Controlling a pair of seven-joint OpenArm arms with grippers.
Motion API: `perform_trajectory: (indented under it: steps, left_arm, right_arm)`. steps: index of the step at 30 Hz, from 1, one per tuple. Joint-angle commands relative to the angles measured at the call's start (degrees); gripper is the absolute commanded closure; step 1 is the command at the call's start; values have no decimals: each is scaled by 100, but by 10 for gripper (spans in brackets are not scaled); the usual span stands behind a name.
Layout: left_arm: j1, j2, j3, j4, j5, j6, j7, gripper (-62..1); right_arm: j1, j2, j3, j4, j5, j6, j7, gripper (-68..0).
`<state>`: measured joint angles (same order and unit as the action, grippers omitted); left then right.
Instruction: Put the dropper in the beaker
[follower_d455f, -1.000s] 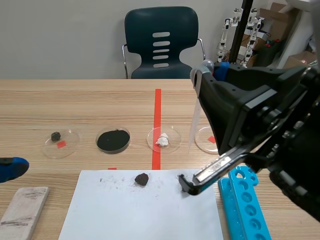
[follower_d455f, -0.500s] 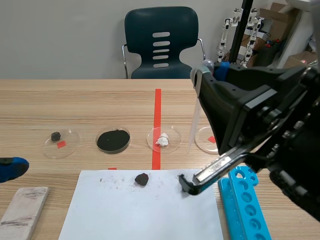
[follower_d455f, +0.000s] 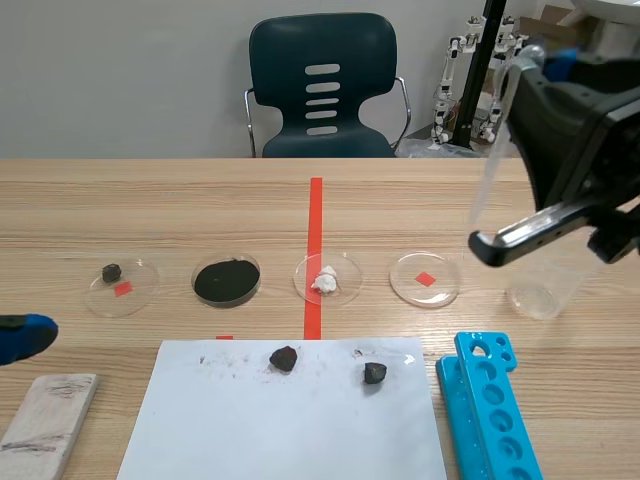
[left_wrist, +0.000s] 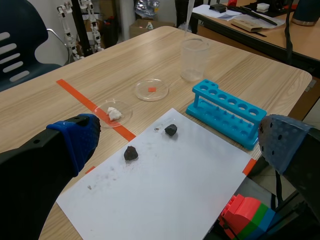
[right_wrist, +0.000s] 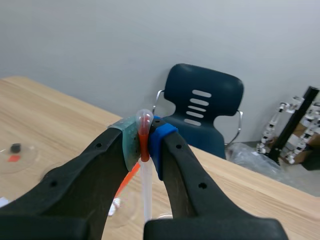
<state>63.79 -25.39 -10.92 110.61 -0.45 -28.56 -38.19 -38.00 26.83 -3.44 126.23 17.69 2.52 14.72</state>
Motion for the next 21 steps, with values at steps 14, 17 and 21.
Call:
perform_trajectory:
  steps: [14,17,21]
  left_arm:
    - [-15,9,-33,39,-61,11,-101,-623]
    - [-15,11,-33,39,-61,11,-101,-623]
    - [-15,9,-33,39,-61,11,-101,-623]
  right_arm:
    - [1021,369,999,-1283,1073,-170,-177,-11]
    - [1233,466,1054,-1665,1130,-170,-175,-11]
    - [1478,540,1058,-2050,1154,-168,-168,-11]
